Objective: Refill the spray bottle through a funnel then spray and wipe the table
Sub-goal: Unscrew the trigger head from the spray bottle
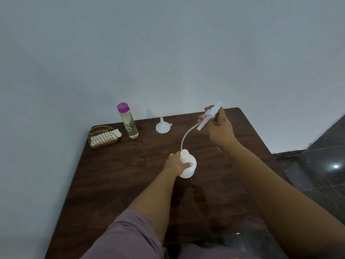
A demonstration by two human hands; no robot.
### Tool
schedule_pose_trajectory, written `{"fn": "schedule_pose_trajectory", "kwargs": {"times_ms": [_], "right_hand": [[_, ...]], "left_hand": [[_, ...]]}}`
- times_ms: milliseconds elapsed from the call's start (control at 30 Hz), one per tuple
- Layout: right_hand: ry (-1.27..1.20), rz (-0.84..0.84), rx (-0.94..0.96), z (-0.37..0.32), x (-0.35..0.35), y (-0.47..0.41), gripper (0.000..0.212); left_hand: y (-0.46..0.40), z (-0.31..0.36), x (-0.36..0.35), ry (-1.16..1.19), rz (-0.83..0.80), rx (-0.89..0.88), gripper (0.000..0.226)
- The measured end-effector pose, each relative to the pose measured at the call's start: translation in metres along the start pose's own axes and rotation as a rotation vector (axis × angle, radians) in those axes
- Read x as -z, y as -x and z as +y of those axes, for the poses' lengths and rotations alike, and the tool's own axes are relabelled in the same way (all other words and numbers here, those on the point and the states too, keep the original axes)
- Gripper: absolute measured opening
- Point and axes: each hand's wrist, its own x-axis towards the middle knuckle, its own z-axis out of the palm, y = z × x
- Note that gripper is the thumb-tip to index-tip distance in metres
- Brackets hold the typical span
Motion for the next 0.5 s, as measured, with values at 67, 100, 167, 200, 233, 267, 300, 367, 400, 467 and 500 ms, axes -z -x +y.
{"fn": "schedule_pose_trajectory", "kwargs": {"times_ms": [67,100,167,200,233,267,300,367,400,467,500], "right_hand": [[-0.060,0.038,-0.018,-0.001,0.003,0.001,0.022],[-0.097,0.054,-0.028,-0.002,0.005,0.001,0.024],[-0.180,0.065,-0.050,-0.003,0.008,0.002,0.029],[-0.210,0.067,-0.057,-0.004,0.010,0.002,0.031],[-0.234,0.069,-0.063,-0.005,0.012,0.002,0.032],[-0.263,0.072,-0.069,-0.007,0.013,0.003,0.032],[-0.303,0.075,-0.075,-0.008,0.014,0.003,0.033],[-0.369,0.076,-0.077,-0.011,0.017,0.003,0.034],[-0.381,0.077,-0.076,-0.012,0.019,0.003,0.034],[-0.418,0.079,-0.085,-0.014,0.022,0.001,0.032],[-0.459,0.081,-0.095,-0.015,0.024,0.001,0.032]], "left_hand": [[0.001,0.002,0.001,-0.025,0.001,-0.002,0.076],[0.001,0.002,0.002,-0.038,0.004,-0.002,0.076],[0.002,0.003,0.004,-0.054,0.009,-0.005,0.076],[0.003,0.003,0.005,-0.051,0.014,-0.007,0.075],[0.003,0.004,0.006,-0.040,0.022,-0.014,0.075],[0.003,0.005,0.006,-0.024,0.033,-0.020,0.075],[0.003,0.006,0.006,-0.006,0.049,-0.028,0.074],[0.004,0.007,0.006,0.033,0.083,-0.047,0.073],[0.004,0.008,0.006,0.055,0.097,-0.059,0.073],[0.004,0.010,0.006,0.097,0.123,-0.076,0.071],[0.005,0.012,0.008,0.110,0.141,-0.077,0.072]]}}
